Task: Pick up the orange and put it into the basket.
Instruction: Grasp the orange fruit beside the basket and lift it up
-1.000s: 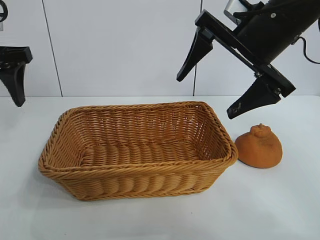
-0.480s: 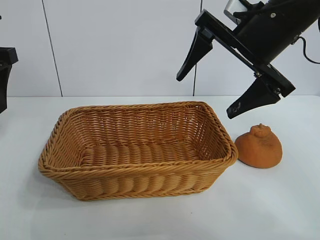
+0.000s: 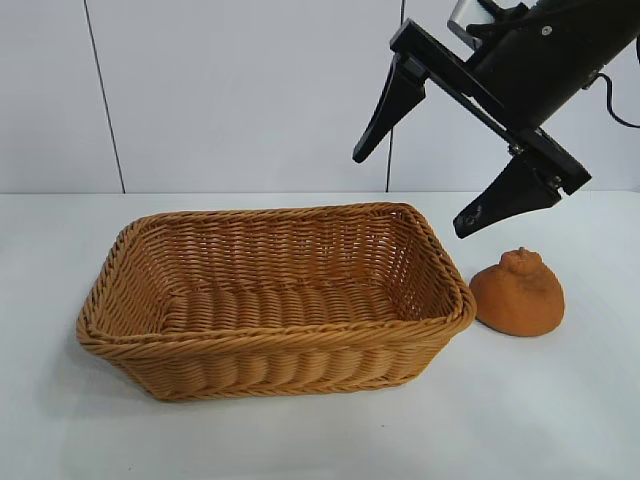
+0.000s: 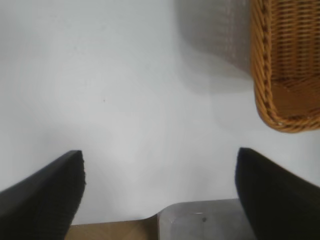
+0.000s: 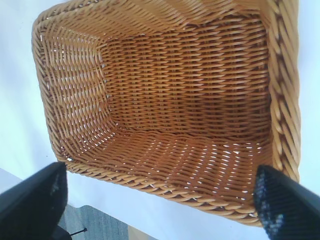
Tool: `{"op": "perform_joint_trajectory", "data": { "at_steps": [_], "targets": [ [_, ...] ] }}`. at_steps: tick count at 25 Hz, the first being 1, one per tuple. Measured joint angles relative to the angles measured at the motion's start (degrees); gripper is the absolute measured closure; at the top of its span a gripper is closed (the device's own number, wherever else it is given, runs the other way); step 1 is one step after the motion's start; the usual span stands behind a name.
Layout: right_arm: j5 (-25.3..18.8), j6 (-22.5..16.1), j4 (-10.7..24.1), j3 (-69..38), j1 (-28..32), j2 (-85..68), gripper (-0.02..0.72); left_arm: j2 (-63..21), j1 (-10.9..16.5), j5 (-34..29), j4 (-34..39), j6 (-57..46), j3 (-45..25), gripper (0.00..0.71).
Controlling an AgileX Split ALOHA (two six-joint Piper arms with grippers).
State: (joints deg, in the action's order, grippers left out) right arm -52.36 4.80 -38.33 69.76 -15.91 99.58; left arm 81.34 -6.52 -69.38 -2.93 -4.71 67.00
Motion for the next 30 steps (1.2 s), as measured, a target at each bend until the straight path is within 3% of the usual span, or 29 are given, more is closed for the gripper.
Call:
{"op": "perform_joint_trajectory", "data": {
  "at_steps": [11, 19, 25, 30],
  "targets": [
    [0.1, 0.0, 0.0, 0.0, 0.0, 0.0, 0.01, -28.82, 0.0, 0.16, 2.93, 0.16, -22.02, 0.121],
    [0.54, 0.0, 0.0, 0.0, 0.0, 0.0, 0.01, -51.84, 0.0, 5.92, 2.93, 0.37, -35.16, 0.121],
    [0.64, 0.0, 0.0, 0.0, 0.0, 0.0, 0.01, -62.89, 0.0, 8.11, 1.89, 2.74, -38.01, 0.121],
    [0.64, 0.0, 0.0, 0.0, 0.0, 0.0, 0.01, -65.36, 0.0, 8.28, 1.95, 3.19, -38.02, 0.121]
  ]
}}
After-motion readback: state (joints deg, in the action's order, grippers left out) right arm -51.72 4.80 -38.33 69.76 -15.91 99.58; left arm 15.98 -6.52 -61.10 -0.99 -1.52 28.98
